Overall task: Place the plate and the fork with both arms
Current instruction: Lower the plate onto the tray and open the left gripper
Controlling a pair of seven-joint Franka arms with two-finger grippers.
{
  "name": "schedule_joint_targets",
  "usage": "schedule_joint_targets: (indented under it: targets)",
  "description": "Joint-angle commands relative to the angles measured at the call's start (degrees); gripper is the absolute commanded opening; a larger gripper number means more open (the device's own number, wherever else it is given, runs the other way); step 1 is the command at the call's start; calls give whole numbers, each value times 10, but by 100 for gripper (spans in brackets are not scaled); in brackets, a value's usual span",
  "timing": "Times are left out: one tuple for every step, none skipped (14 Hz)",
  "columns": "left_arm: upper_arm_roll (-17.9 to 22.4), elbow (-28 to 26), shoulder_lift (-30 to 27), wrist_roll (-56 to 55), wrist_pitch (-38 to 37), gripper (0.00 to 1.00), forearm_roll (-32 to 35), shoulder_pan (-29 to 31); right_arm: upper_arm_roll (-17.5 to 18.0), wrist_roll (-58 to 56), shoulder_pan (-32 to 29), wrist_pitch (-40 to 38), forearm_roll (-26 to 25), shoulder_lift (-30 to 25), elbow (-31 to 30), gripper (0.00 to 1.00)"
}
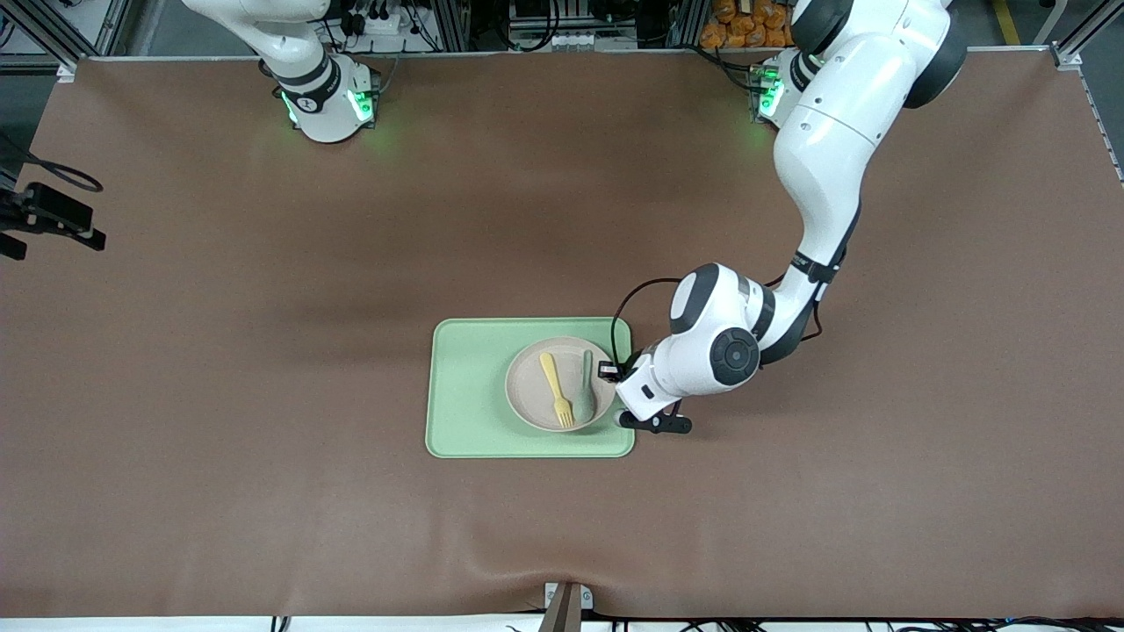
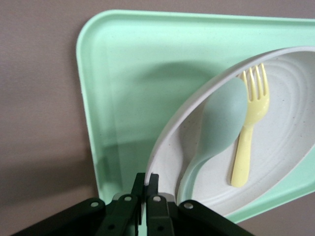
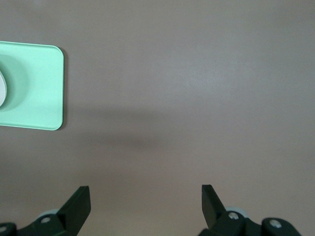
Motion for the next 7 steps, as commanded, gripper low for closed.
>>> schedule_joint_targets:
  targets:
    - [2,19,18,-7,19,0,-11,-12,8,-1,-10,1,9,-2,1,100]
    - [2,19,21,-7,22,0,-11,-16,9,-1,-9,1,9,-1,1,100]
    - [2,19,23,-7,23,0,-11,-16,9,-1,-6,0,9,-1,1,100]
    - [2,19,26,-7,24,0,-11,-20,9,-1,-5,-1,9,3,2,100]
    - [2,19,28,-9,33,0,-11,-22,11,-2,-1,1,8,14,4,100]
    - [2,19,29,-11,42,0,-11,-22,11,-2,2,1,9,28,5,100]
    - [2,18,29,-16,47,7,-11,-22,12,-2,3,1,9,39,5,100]
